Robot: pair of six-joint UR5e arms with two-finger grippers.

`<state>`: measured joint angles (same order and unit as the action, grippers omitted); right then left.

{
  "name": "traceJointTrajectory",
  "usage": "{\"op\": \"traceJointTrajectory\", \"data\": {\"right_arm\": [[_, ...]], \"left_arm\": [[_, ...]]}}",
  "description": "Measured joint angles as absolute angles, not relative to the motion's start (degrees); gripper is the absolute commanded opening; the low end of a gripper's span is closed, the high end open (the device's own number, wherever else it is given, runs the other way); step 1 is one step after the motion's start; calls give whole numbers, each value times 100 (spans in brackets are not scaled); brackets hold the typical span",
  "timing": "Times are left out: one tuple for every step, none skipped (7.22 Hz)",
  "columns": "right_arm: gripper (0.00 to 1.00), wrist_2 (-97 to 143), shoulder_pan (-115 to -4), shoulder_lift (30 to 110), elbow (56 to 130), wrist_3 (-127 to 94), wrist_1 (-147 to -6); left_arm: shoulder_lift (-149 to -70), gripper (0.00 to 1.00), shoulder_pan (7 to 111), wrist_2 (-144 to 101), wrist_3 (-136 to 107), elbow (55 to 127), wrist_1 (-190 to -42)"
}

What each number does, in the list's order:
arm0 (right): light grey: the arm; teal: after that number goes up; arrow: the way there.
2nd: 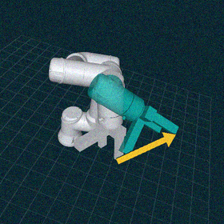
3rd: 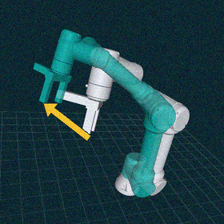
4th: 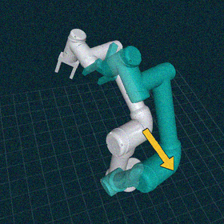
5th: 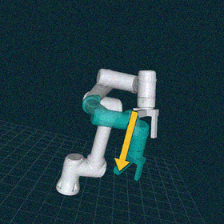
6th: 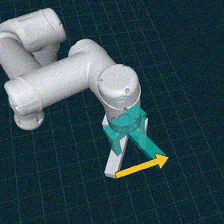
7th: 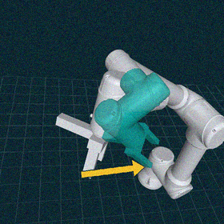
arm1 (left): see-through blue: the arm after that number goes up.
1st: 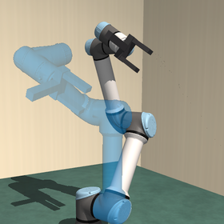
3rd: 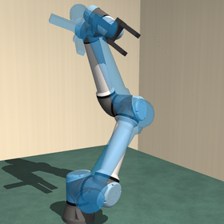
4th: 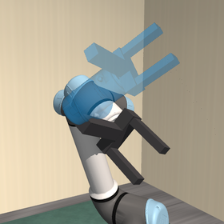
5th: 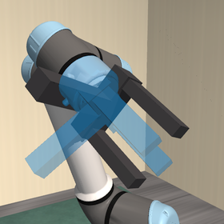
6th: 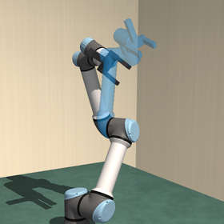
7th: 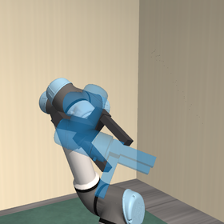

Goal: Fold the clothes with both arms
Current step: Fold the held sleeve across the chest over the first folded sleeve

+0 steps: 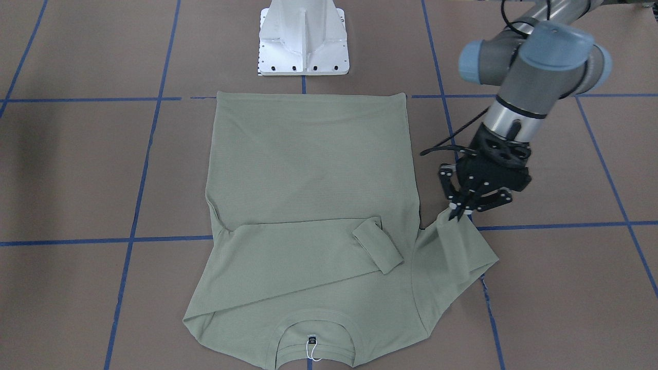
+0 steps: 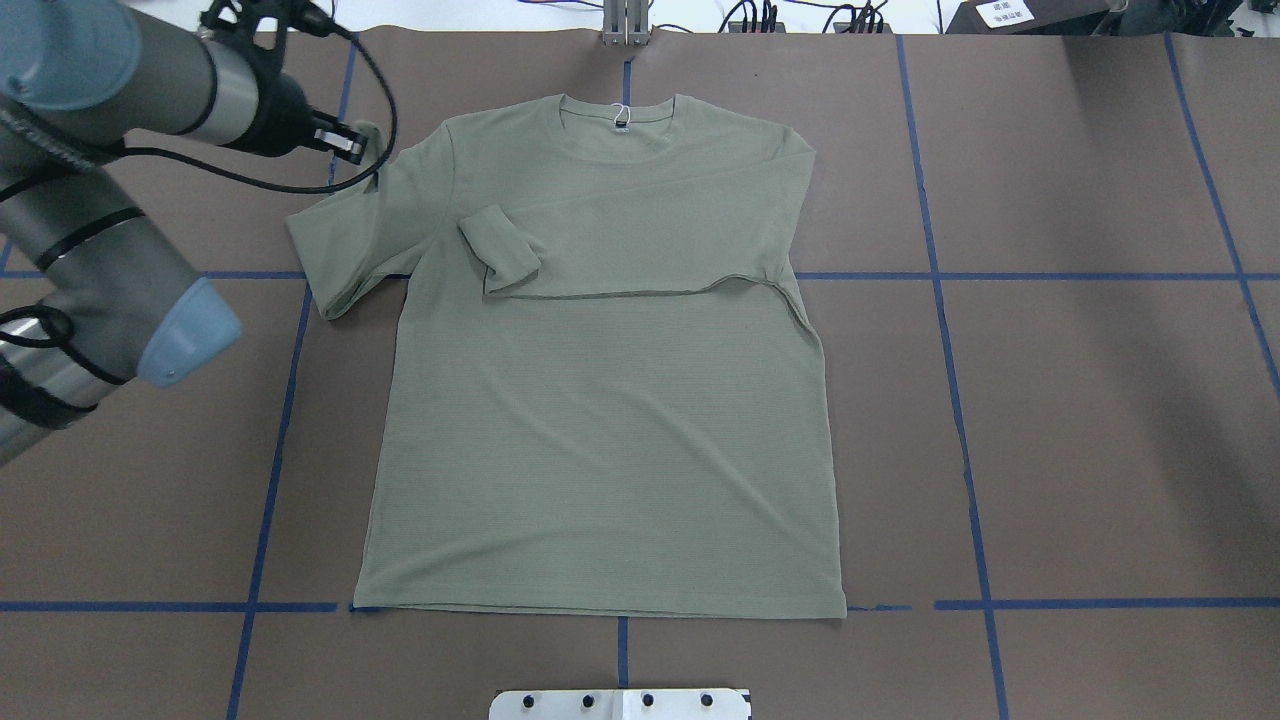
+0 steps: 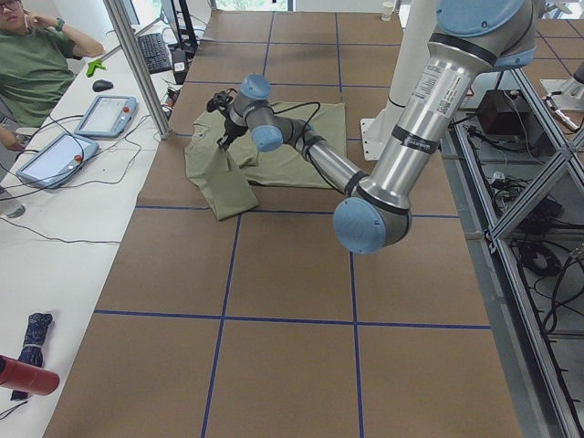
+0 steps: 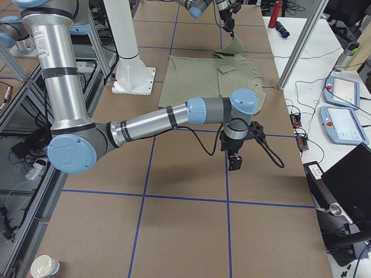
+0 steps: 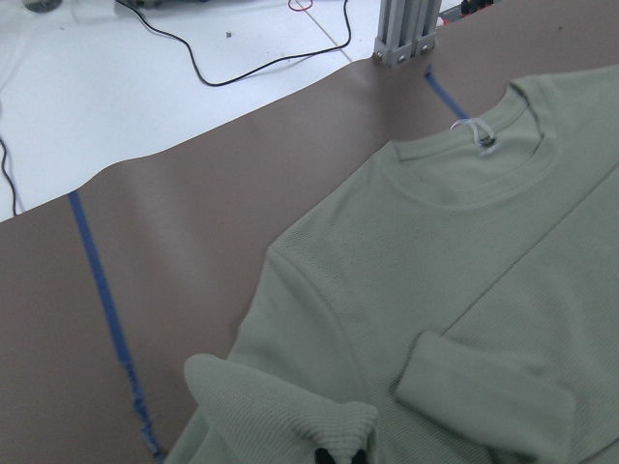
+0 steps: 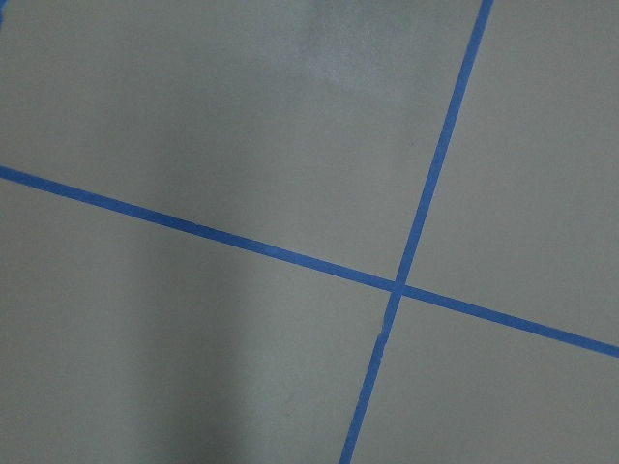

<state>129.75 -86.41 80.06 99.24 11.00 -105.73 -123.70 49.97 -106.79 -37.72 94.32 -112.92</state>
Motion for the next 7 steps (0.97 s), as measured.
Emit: {"op": "traceJointTrajectory", "data": {"right_arm": [[100,12976,-8645,8020,9923,1099,-10573],[100,12975,-8647,8020,9921,1092,-10573],[100,12974,-8648,8018,9917,1077,-10573],[100,12973,-8651,8019,9916,1062,-10573],[100,12973,-8660,8024,9915,1050,-10573],[100,12973,-8672,8032,9915,1040,-10573],[100,12973,-8684,8040,9919,1031,-10573]], "left_arm": [[-13260,0,4638,-10371,-4436,8779,-11080],[-14235,0,4241,-10075,-5097,7836,-11104],[-14885,0,3924,-9903,-5480,7106,-11363],[-15177,0,3641,-9720,-5625,6654,-11796],[-15278,0,3384,-9497,-5608,6371,-12230],[-15300,0,3168,-9352,-5484,6208,-12560],[-15311,13,2997,-9284,-5374,6140,-12731]]}}
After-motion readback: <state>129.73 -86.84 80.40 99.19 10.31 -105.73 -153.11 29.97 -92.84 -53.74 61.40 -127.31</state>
